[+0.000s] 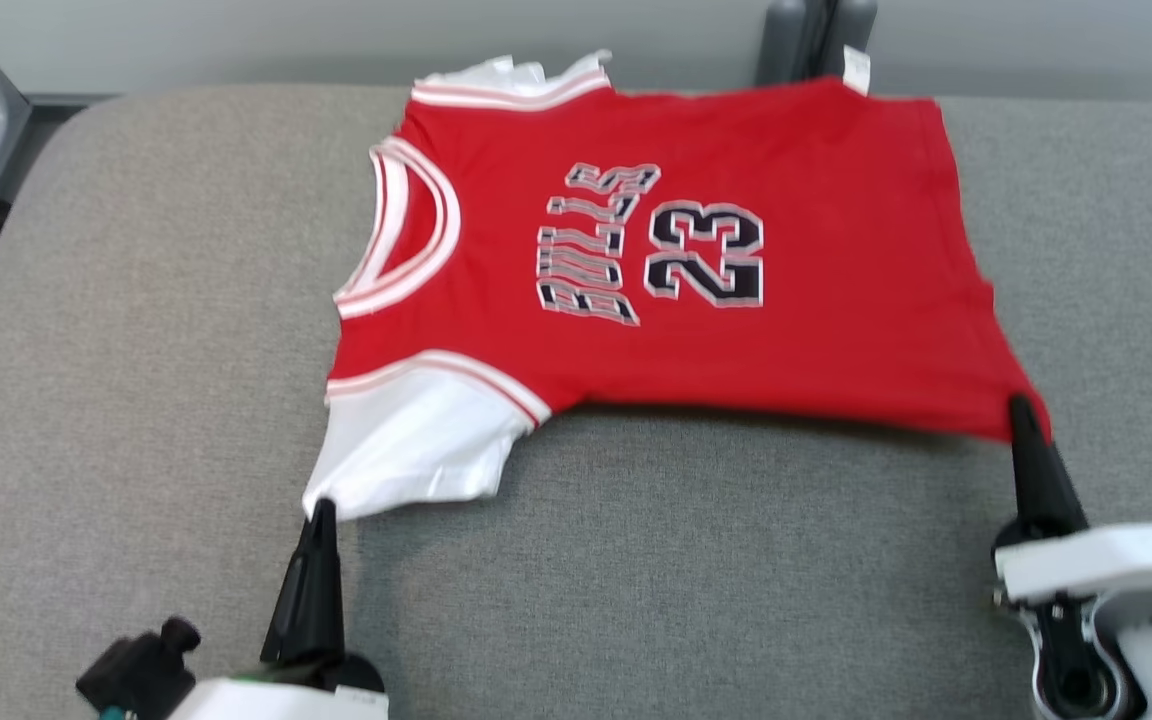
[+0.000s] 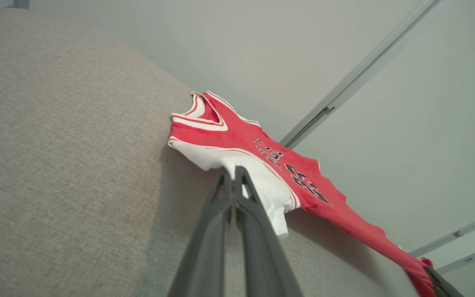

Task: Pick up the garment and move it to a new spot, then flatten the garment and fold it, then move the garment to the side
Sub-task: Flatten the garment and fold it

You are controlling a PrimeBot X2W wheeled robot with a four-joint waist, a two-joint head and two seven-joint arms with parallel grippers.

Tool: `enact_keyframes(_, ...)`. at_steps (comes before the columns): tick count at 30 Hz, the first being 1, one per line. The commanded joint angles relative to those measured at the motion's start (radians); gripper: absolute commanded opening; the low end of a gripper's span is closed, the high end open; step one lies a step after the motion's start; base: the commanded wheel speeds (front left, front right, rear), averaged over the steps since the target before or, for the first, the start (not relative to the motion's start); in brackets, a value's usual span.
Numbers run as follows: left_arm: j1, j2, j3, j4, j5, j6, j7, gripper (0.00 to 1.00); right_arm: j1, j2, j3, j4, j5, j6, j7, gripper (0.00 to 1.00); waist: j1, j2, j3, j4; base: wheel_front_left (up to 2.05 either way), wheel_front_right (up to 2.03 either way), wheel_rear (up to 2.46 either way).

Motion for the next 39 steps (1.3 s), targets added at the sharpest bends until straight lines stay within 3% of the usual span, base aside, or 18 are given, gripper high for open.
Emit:
enact_keyframes(1, 0.04, 0.005, 0.007, -0.011, 0.001, 0.01, -0.005, 0.0, 0.063, 0.005, -0.016, -0.024, -0.015, 0.001, -0.005, 0.0, 0.0, -0.0001, -0.042, 0.006, 0.0, 0.0, 0.0)
enact_keyframes(11, 0.182, 0.016, 0.022, -0.067, -0.011, 0.04, -0.002, 0.0, 0.271, 0.05, -0.075, -0.134, -0.057, 0.001, 0.016, 0.0, 0.0, -0.0001, -0.091, 0.004, 0.0, 0.0, 0.0)
enact_keyframes(24, 0.311, 0.05, 0.014, -0.158, 0.013, 0.059, 0.012, 0.0, 0.457, 0.125, -0.153, -0.301, -0.125, 0.001, 0.14, 0.0, 0.0, -0.0001, -0.089, -0.025, 0.0, 0.0, 0.0)
enact_keyframes(32, 0.222, 0.053, 0.008, -0.109, 0.017, 0.009, 0.006, 0.0, 0.43, 0.142, -0.165, -0.262, -0.141, 0.001, 0.177, 0.0, 0.0, -0.0001, -0.117, -0.038, 0.0, 0.0, 0.0)
enact_keyframes(39, 0.114, 0.06, -0.004, -0.027, 0.035, -0.016, 0.005, 0.0, 0.378, 0.143, -0.138, -0.143, -0.129, 0.001, 0.186, 0.0, 0.0, -0.0001, -0.135, -0.038, 0.0, 0.0, 0.0)
